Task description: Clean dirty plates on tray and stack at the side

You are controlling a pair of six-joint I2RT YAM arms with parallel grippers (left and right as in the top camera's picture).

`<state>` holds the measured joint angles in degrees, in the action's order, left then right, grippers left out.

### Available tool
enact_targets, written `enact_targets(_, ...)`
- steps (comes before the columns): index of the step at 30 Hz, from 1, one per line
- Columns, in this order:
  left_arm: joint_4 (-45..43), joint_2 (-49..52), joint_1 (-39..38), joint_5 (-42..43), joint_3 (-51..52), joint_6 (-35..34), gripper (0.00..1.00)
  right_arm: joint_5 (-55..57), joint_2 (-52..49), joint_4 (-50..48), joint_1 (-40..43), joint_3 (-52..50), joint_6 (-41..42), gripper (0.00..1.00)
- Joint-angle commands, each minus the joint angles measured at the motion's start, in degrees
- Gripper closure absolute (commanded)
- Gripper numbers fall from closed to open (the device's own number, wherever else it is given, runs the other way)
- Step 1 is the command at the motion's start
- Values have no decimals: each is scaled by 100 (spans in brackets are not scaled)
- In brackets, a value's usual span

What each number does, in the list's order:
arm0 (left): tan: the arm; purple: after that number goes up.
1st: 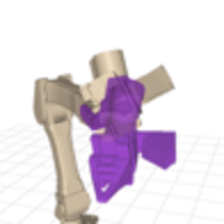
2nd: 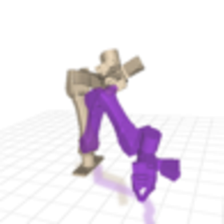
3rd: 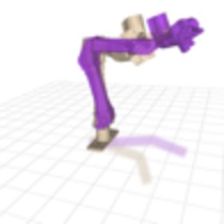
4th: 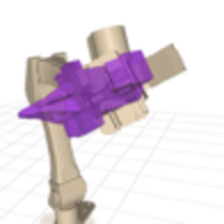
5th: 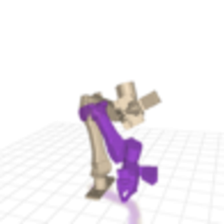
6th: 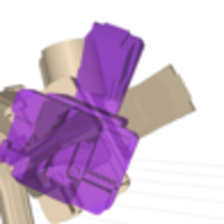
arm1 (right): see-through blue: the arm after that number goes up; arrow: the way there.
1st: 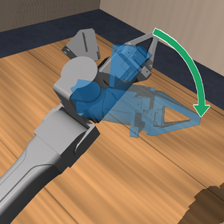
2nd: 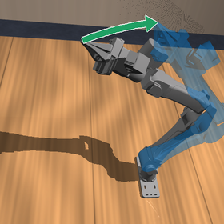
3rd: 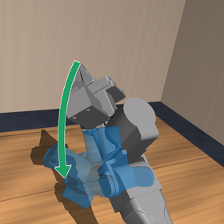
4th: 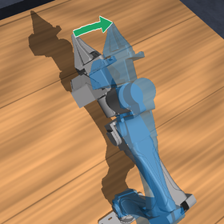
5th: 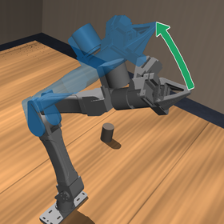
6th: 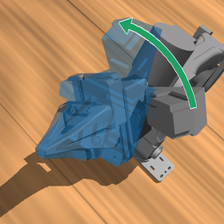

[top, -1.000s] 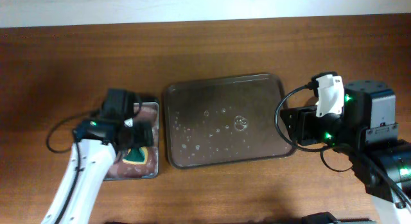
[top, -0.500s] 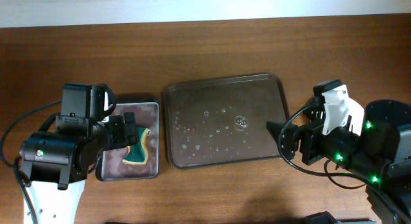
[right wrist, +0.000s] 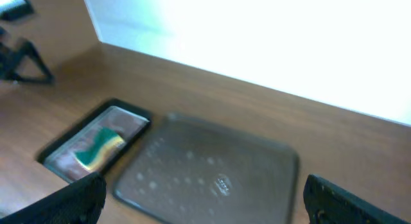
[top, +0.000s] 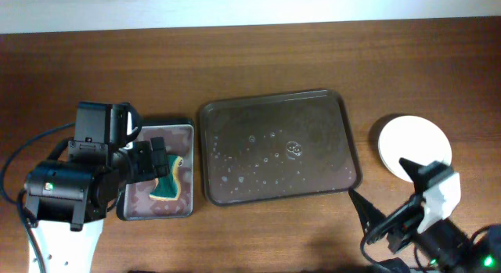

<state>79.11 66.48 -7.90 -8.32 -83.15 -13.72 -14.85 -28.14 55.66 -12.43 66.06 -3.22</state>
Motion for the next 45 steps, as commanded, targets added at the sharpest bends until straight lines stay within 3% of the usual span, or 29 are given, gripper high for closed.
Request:
enact_targets(1,-13,-17,20,42,-63,-33,0,767,835,-186,-22,-1255,-125,1)
enact_targets(3,-13,-17,20,42,-63,-33,0,984,1290,-732,-20,-2013,-127,1)
enact_targets(9,-13,-17,20,42,-63,-33,0,1137,2728,-3589,-22,-5014,-37,1)
enact_targets(19,-13,-17,20,42,-63,-33,0,1060,2796,-5565,-26,-6542,-39,1)
enact_targets(38,-13,-22,20,42,-61,-33,0,1062,2778,-5156,-26,-6575,-42,1)
enact_targets(45,-136,-614,26,-197,-26,-33,0,1062,2778,-5156,-26,-6575,-42,1)
